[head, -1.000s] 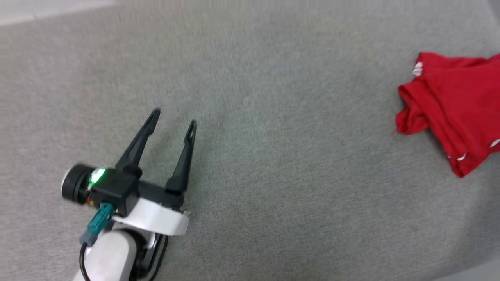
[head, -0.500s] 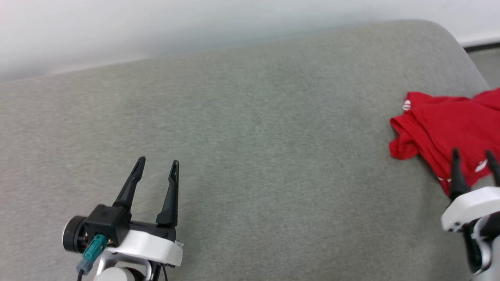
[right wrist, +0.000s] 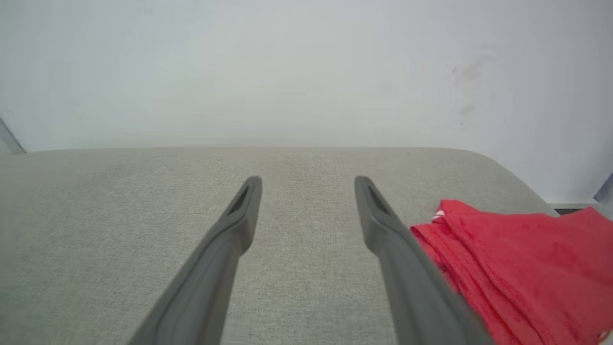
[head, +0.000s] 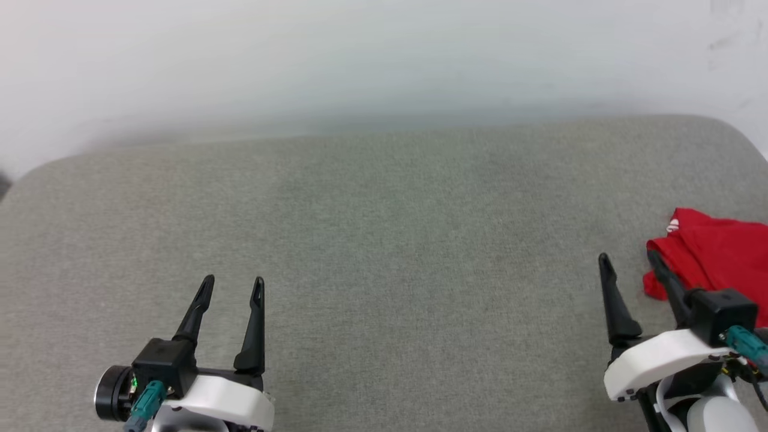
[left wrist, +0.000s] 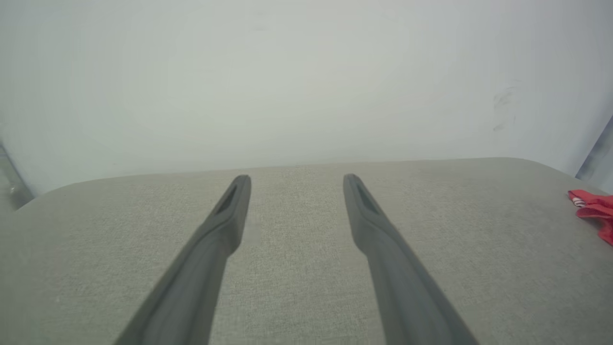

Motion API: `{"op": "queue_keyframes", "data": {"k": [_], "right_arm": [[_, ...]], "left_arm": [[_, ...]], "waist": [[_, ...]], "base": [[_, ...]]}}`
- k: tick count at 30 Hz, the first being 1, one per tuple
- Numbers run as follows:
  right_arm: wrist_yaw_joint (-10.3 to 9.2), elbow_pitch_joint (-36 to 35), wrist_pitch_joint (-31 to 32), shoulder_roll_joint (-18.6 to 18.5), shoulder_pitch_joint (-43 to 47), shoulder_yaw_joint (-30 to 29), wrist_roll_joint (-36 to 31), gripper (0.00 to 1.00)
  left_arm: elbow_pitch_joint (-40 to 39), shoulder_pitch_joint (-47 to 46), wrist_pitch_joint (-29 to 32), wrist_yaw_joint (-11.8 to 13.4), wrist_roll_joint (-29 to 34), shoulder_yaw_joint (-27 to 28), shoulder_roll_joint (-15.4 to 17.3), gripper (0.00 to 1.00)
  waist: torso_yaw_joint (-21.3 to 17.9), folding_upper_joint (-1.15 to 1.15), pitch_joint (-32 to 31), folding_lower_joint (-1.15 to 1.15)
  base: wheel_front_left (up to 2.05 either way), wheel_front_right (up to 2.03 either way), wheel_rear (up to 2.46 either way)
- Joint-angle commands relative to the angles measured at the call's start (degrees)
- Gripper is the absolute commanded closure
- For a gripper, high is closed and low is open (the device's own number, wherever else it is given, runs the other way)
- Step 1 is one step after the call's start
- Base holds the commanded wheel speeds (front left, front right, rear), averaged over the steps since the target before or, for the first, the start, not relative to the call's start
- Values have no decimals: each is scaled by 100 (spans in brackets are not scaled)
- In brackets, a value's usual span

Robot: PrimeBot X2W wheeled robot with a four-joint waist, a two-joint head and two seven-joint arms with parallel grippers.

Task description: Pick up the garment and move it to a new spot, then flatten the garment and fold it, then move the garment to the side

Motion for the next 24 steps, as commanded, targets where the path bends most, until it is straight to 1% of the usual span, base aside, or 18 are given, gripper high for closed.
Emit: {"op": "queue_keyframes", "data": {"k": [1, 6, 12, 17, 24], "right_arm": [[-4, -140, 28, 23, 151, 73, 24, 0], [-4, -617, 202, 40, 544, 296, 161, 0], [-4, -1056, 359, 50, 939, 370, 251, 0], [-4, -1243, 431, 51, 1089, 467, 377, 0], [-4, -1309, 465, 52, 1126, 463, 417, 0]], "left_arm": [[36, 97, -33, 24, 20, 41, -6, 0], [40, 311, -35, 117, 44, 238, -25, 0], [72, 553, -35, 101, 104, 302, -28, 0], [176, 682, -32, 38, 122, 304, -5, 0], [246, 620, -32, -18, 168, 310, -8, 0]], "waist": [[141, 0, -215, 1], [116, 0, -443, 1], [58, 0, -577, 1], [10, 0, -620, 1], [28, 0, -616, 1]], "base": [[0, 0, 0], [0, 0, 0], [0, 0, 0], [0, 0, 0], [0, 0, 0]]}}
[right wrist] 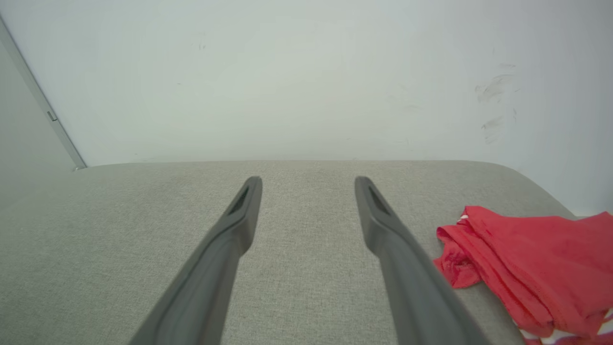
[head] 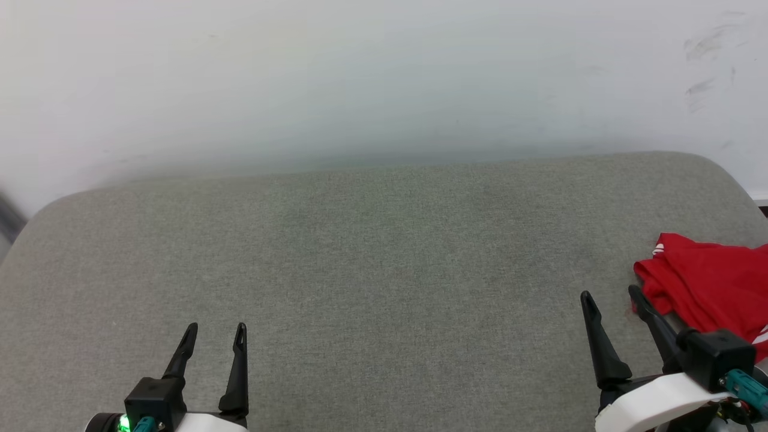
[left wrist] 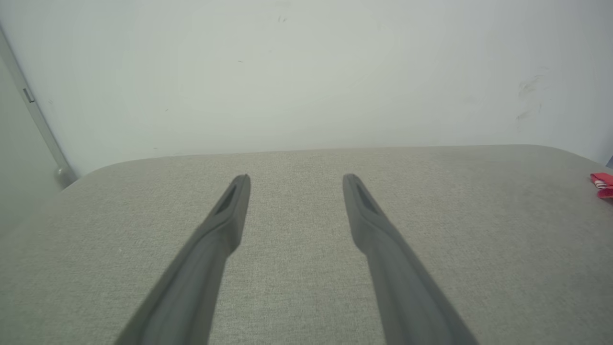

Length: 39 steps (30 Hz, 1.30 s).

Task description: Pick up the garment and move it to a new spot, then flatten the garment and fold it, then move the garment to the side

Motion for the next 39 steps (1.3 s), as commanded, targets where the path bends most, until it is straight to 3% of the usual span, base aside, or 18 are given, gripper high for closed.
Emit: {"op": "queue_keyframes", "data": {"k": [1, 11, 12, 15, 23, 39], "right_arm": [[-4, -25, -8, 19, 57, 8, 31, 0], [-4, -39, -11, 20, 23, 42, 60, 0], [0, -14, -1, 0, 0, 38, 43, 100], [0, 110, -9, 0, 44, 53, 86, 100], [0, 367, -20, -74, -121, 35, 1326, 100], [-1, 749, -17, -147, -362, -12, 2965, 100]], "left_arm": [[20, -43, -24, -23, 45, 10, 2, 0], [62, -96, -25, -88, 99, 47, -53, 0], [53, -38, 0, -79, 59, 42, -37, 100], [180, 12, 31, -87, -4, 30, -82, 100], [297, -157, 322, -243, -1055, 246, -218, 100], [447, -383, 720, -457, -2473, 546, -404, 100]], "waist": [[7, 0, 6, 1], [-17, 0, 25, 1], [-18, 0, 25, 1], [-19, 0, 28, 1], [-8, 0, 52, 1], [9, 0, 90, 1]], "base": [[0, 0, 0], [0, 0, 0], [0, 0, 0], [0, 0, 0], [0, 0, 0], [0, 0, 0]]}}
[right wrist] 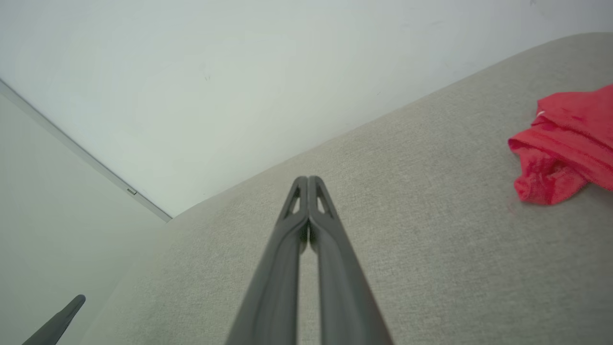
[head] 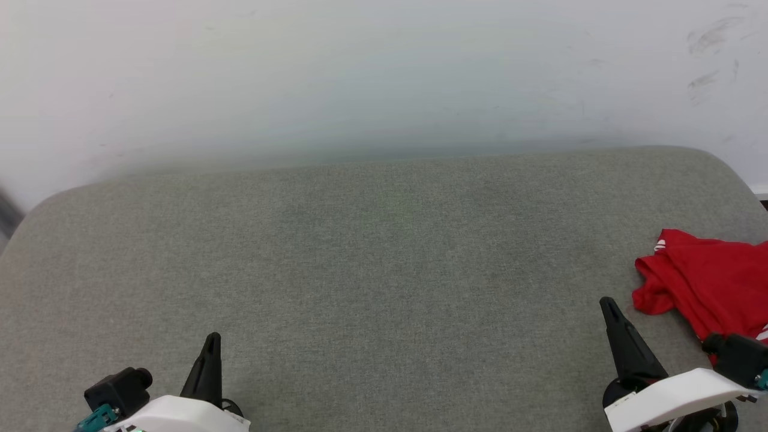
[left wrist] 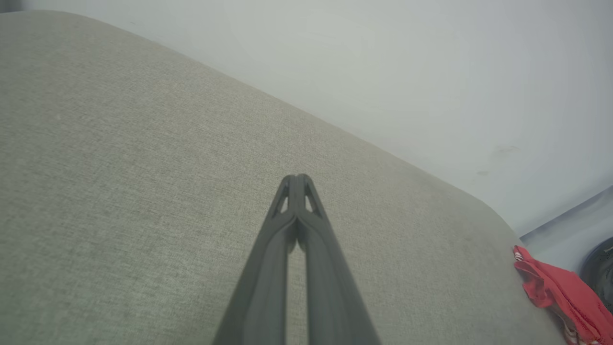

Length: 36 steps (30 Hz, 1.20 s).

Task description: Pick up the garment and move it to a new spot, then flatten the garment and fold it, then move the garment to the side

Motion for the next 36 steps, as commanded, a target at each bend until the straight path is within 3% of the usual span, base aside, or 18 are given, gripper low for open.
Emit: {"op": "queue_keyframes", "data": {"k": [1, 36], "right_arm": [[-1, -9, -15, -50, -196, -18, 297, 100], [-1, 597, 70, -97, -561, -188, 2865, 100]], "left_arm": [[-36, -192, 59, -45, -254, 89, -14, 100], [210, -547, 706, -395, -2547, 568, -318, 100]], "waist": [[2, 0, 5, 0], [38, 0, 87, 0]], "base": [[0, 0, 0], [0, 0, 0]]}}
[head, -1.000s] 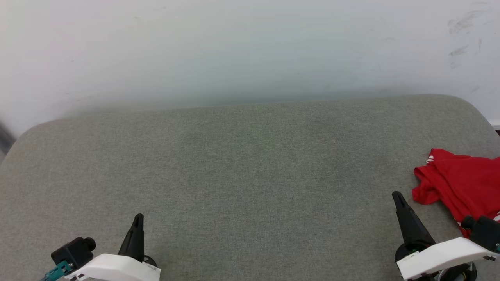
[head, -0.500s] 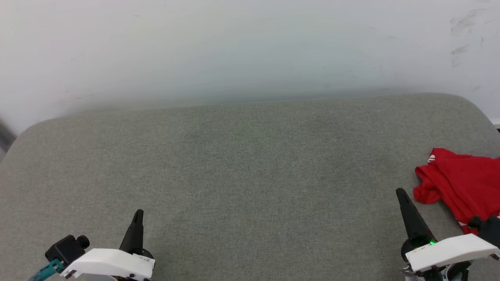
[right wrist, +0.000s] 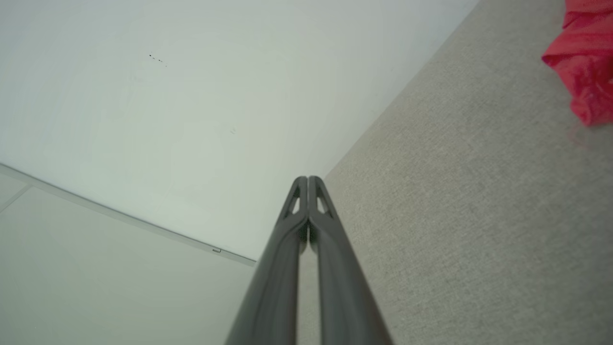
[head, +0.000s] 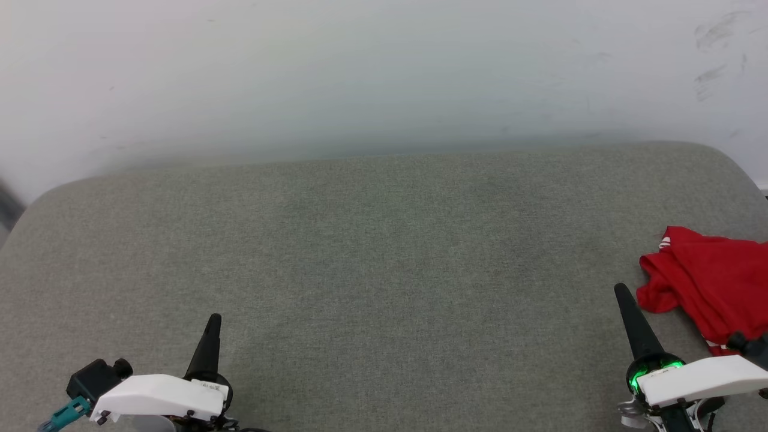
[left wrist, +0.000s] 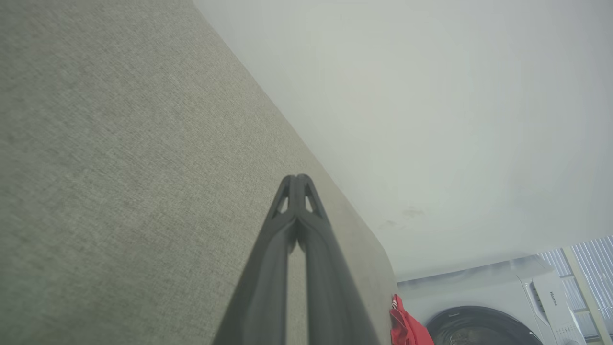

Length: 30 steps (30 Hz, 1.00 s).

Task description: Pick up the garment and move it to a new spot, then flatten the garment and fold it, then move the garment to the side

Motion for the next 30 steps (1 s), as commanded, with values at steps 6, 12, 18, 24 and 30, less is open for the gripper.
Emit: {"op": "queue_keyframes", "data": {"k": [6, 12, 18, 24, 30], "right_arm": [[0, 67, 27, -38, -208, -46, 481, 100], [-1, 179, 56, -35, -259, -93, 930, 100], [-1, 260, 75, -31, -308, -128, 1249, 100], [-1, 338, 95, -25, -352, -161, 1551, 100], [-1, 432, 128, -16, -408, -204, 1931, 100]], "left_arm": [[3, -187, 121, -90, -428, 115, -47, 100], [48, -246, 237, -157, -839, 198, -99, 100], [83, -292, 326, -203, -1135, 262, -139, 100], [116, -334, 399, -241, -1415, 319, -177, 100], [155, -386, 498, -296, -1766, 394, -229, 100]], "waist": [[7, 0, 16, 0], [15, 0, 35, 0], [22, 0, 49, 0], [28, 0, 64, 0], [36, 0, 83, 0]], "base": [[0, 0, 0], [0, 0, 0], [0, 0, 0], [0, 0, 0], [0, 0, 0]]}}
